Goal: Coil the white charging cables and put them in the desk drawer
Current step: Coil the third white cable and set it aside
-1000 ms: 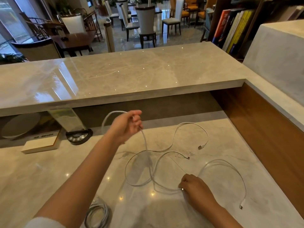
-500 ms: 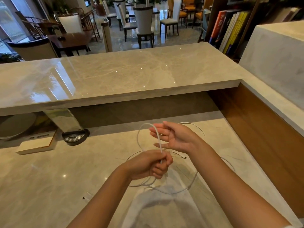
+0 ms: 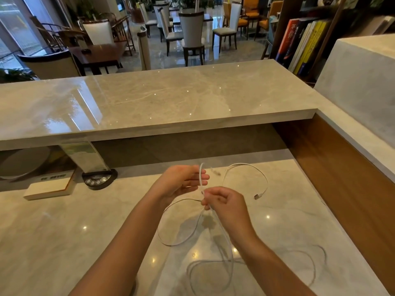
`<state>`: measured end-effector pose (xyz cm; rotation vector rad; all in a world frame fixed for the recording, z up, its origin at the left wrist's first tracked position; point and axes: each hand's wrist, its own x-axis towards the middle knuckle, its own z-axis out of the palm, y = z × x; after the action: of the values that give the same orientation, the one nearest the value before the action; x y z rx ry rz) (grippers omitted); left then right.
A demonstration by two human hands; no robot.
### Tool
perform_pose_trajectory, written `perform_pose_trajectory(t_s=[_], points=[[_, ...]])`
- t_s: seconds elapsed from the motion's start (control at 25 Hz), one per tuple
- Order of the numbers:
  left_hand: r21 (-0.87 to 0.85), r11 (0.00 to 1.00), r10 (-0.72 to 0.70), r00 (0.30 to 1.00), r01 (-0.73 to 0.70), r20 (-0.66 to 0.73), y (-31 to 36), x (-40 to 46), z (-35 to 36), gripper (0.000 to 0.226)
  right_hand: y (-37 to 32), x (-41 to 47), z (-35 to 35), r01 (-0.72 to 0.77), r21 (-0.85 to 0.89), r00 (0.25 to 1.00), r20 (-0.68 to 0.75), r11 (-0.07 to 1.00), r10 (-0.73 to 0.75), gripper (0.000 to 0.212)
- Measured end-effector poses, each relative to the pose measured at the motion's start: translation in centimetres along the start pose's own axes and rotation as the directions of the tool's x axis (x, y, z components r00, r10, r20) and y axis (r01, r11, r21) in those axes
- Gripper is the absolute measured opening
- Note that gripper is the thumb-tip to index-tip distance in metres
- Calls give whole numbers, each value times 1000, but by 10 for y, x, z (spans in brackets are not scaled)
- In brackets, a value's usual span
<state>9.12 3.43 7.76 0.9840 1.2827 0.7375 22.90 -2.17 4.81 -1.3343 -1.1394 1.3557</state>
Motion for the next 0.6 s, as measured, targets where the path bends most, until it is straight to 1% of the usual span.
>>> perform_pose_trajectory(t_s=[0.04,0.08,0.12,0.16,0.2,0.24,0.28,0.32,0.36,0.4,0.44,0.48,0.52,0.56,0.6], points=[[75,996,41,999,-39,-24,3,-1,1,22,2,-3,4,34,-45,999,17,998,-34,15],[102,992,73,997,-70,-33,4,0,1,19,3,-4,6,79,-106,997,35,991,-76,15],[85,992,96,995,-93,-39,4,-1,1,19,3,-3,5,136,-181,990,45,974,-130,15],[32,994,105,993,-104,-49,3,-1,1,19,2,0,1,210,-263,977,36,942,-208,14],[-31,994,105,992,-108,-67,1,-2,0,20,0,5,-5,296,-357,948,-5,886,-318,12],[-84,990,101,990,-109,-94,-1,-2,-1,21,-1,10,-13,376,-464,893,-51,802,-448,10],[-113,988,94,988,-108,-125,-2,-3,-3,21,-4,15,-21,425,-566,828,-74,707,-557,9],[-114,988,89,983,-108,-158,-4,-3,-4,21,-7,20,-27,443,-620,780,-90,648,-619,8],[-90,989,96,977,-114,-190,-5,-4,-4,20,-10,22,-32,438,-615,768,-124,656,-629,9],[-37,990,123,967,-134,-221,-5,-5,-4,20,-15,24,-35,416,-540,790,-184,732,-585,12],[53,984,178,952,-170,-250,-5,-7,-3,20,-23,26,-37,372,-410,834,-246,833,-493,14],[184,959,261,929,-217,-264,-3,-9,-2,20,-31,29,-40,301,-272,890,-263,914,-372,17],[334,904,356,901,-265,-249,0,-13,0,19,-40,33,-44,209,-192,945,-212,959,-248,20],[474,824,446,871,-311,-205,3,-17,2,17,-49,37,-49,122,-212,983,-106,970,-147,24],[585,732,518,843,-351,-143,6,-20,5,14,-57,41,-53,76,-293,997,23,953,-72,26]])
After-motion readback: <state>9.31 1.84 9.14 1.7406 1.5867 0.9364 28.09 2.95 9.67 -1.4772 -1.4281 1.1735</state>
